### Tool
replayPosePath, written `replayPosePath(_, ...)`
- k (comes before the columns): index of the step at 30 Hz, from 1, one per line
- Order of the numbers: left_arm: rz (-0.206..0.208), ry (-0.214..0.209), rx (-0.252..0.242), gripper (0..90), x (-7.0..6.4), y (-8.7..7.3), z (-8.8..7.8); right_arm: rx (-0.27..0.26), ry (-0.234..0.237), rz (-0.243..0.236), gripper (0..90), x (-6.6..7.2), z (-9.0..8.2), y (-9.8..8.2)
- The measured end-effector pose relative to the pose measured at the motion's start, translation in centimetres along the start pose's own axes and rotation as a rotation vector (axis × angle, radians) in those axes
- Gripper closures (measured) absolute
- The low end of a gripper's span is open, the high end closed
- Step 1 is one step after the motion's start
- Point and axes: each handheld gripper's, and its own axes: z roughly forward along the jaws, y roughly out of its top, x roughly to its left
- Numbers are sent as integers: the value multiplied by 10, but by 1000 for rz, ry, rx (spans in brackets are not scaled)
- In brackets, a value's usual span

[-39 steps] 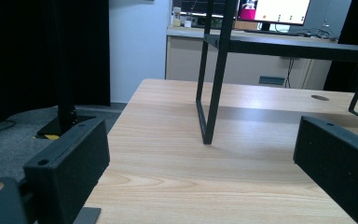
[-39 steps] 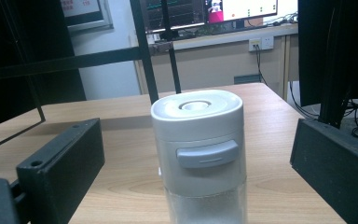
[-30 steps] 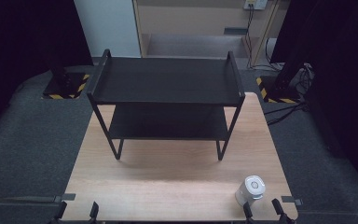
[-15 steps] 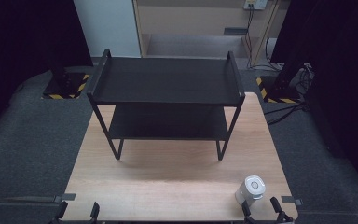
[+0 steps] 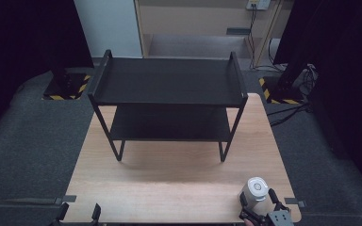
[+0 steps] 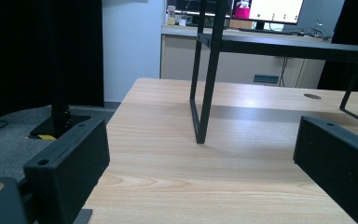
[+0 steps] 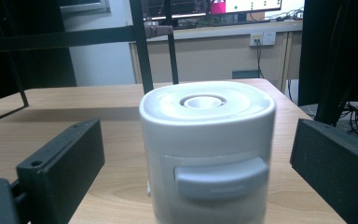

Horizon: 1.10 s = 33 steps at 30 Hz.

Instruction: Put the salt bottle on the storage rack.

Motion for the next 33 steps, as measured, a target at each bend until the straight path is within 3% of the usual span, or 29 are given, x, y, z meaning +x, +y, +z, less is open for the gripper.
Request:
replayPosePath(11, 2, 2, 4, 25, 2, 1, 2, 3, -22, -13, 121, 4, 10, -5)
replayPosePath(18, -2, -1, 0, 26, 2, 2, 3, -8, -33, -25, 304, 5, 9, -7)
replayPosePath(33, -2, -9, 3, 29, 3, 2, 1, 13, -49, -53, 314, 10, 7, -1)
